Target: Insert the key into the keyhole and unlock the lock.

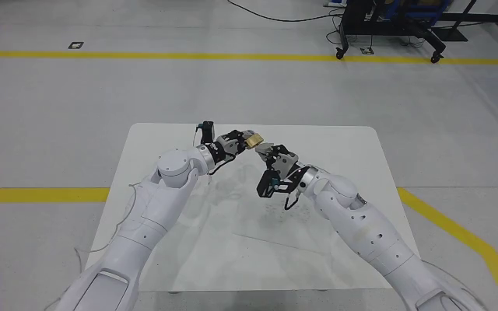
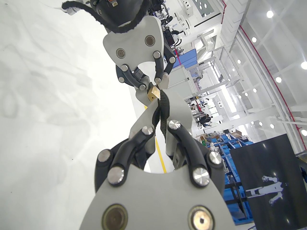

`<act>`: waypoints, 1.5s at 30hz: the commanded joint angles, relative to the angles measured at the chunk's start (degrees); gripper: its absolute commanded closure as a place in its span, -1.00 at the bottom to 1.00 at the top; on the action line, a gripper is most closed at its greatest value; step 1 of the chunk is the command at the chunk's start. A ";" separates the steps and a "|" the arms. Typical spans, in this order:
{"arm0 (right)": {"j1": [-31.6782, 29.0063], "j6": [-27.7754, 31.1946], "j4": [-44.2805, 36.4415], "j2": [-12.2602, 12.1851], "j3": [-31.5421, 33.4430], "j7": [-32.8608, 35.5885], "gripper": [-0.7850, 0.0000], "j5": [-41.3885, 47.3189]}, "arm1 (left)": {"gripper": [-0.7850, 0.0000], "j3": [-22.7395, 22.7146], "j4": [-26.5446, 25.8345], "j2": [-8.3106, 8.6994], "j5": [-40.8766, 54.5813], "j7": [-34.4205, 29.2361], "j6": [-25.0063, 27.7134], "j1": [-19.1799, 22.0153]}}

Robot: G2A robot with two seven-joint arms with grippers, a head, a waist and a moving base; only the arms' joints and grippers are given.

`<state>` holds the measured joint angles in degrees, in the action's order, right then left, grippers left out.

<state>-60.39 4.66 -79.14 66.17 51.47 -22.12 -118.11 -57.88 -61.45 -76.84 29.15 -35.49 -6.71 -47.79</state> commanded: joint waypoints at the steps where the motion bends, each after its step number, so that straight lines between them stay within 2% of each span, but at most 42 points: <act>1: -0.01 0.40 0.07 0.06 0.22 0.33 1.00 0.22 | 1.00 -0.05 -0.05 -0.03 -0.08 -0.16 -0.07 -0.01; 3: -0.09 1.07 0.20 0.16 0.47 0.40 1.00 1.14 | 1.00 -0.11 -0.08 -0.08 -0.15 -0.19 -0.10 -0.04; 6: -0.07 3.54 0.71 0.46 1.64 0.28 1.00 7.12 | 1.00 -0.13 -0.16 -0.13 -0.41 -0.44 -0.03 -0.04; 12: 0.61 15.88 2.19 1.16 4.64 0.43 1.00 26.80 | 1.00 -0.45 -0.46 -0.21 -0.92 -0.36 1.11 -0.19; 15: 1.41 23.97 3.59 1.37 5.98 3.24 1.00 36.71 | 1.00 -0.66 -0.74 -0.22 -1.16 -0.24 1.54 -0.43; 19: 4.16 35.81 7.97 1.76 6.86 11.60 1.00 50.85 | 1.00 -0.92 -0.99 -0.23 -1.45 -0.21 1.82 -0.64; 23: 6.56 42.55 11.64 2.28 6.81 17.54 1.00 62.47 | 1.00 -1.19 -1.53 -0.23 -1.83 -0.09 2.21 -0.98; 30: 9.53 50.95 18.32 3.07 5.44 28.08 1.00 83.19 | 1.00 -1.40 -1.93 -0.24 -2.99 -0.01 2.74 -1.27; 34: 11.66 52.08 21.33 3.44 4.00 35.16 1.00 92.91 | 1.00 -1.58 -2.04 -0.27 -3.27 0.09 2.98 -1.38; 38: 13.12 52.68 22.80 3.55 3.31 39.55 1.00 97.87 | 1.00 -1.75 -2.12 -0.32 -3.39 0.04 3.20 -1.50; 39: 13.24 52.87 22.88 3.55 3.25 40.08 0.79 98.45 | 1.00 -1.76 -2.14 -0.33 -3.51 0.05 3.24 -1.51; 40: 13.33 53.04 22.91 3.55 3.25 40.44 0.30 98.86 | 1.00 -1.79 -2.15 -0.34 -3.58 0.05 3.24 -1.52; 41: 13.41 53.19 22.92 3.51 3.36 40.62 0.15 98.93 | 1.00 -1.85 -2.18 -0.35 -3.57 0.10 3.31 -1.55; 42: 13.46 53.34 22.82 3.44 3.58 40.58 -0.48 98.67 | 1.00 -1.88 -2.20 -0.37 -3.55 0.10 3.31 -1.60; 43: 13.36 53.34 22.49 3.35 3.87 40.31 -0.94 98.25 | 1.00 -1.92 -2.20 -0.39 -3.53 0.16 3.22 -1.63; 45: 13.04 53.34 21.58 2.97 5.06 39.09 -1.00 96.17 | 1.00 -2.00 -2.26 -0.41 -3.50 0.17 3.12 -1.69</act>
<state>-47.19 58.02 -57.10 69.33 55.92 17.61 -20.81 -59.84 -63.69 -77.24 25.61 -35.31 -3.53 -49.44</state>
